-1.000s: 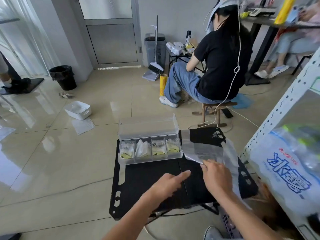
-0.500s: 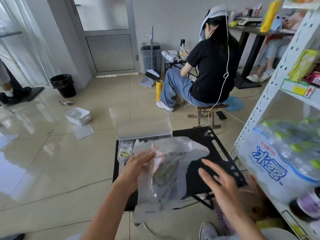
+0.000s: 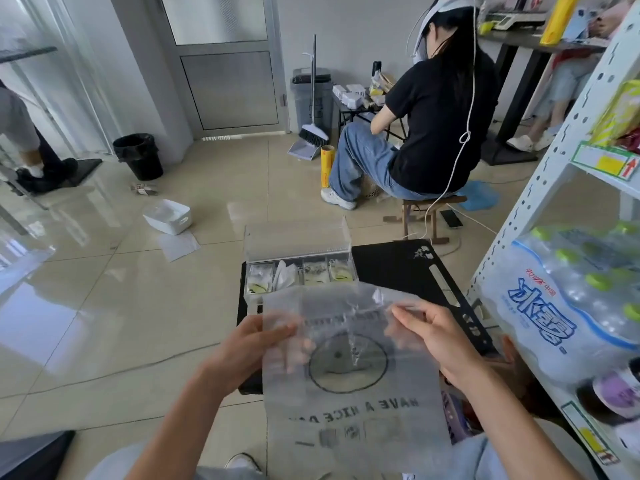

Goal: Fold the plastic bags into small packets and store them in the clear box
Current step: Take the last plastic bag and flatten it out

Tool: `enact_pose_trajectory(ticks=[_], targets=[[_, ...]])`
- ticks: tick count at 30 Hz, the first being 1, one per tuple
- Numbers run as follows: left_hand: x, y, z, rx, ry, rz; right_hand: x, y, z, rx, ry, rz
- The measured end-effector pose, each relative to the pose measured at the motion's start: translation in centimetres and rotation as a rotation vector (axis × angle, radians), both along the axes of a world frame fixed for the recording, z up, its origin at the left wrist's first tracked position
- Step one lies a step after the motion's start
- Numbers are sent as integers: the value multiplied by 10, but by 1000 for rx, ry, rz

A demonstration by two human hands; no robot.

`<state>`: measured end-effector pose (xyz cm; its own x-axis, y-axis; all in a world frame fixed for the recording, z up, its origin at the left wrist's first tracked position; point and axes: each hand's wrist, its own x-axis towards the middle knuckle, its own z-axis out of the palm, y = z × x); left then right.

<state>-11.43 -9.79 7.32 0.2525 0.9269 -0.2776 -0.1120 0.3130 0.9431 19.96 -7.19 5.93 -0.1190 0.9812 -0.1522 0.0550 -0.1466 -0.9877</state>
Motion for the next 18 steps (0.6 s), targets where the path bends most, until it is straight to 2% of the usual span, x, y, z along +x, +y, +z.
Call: enact_pose_trajectory(ticks=[3, 7, 9, 13, 16, 18], targets=[[-12, 2, -3, 46, 24, -43, -2, 5, 1, -75, 26, -8], [-28, 5, -8, 85, -12, 43, 0, 10, 4, -130, 236, -5], [-31, 6, -9, 125, 34, 74, 0, 11, 4, -120, 255, 38], [-36, 8, -7, 116, 178, 118, 0, 10, 3, -19, 73, 161], [-40, 9, -7, 69, 155, 168, 4, 9, 4, 24, -106, 301], [-42, 9, -6, 11, 111, 183, 4, 8, 5, 10, -109, 351]])
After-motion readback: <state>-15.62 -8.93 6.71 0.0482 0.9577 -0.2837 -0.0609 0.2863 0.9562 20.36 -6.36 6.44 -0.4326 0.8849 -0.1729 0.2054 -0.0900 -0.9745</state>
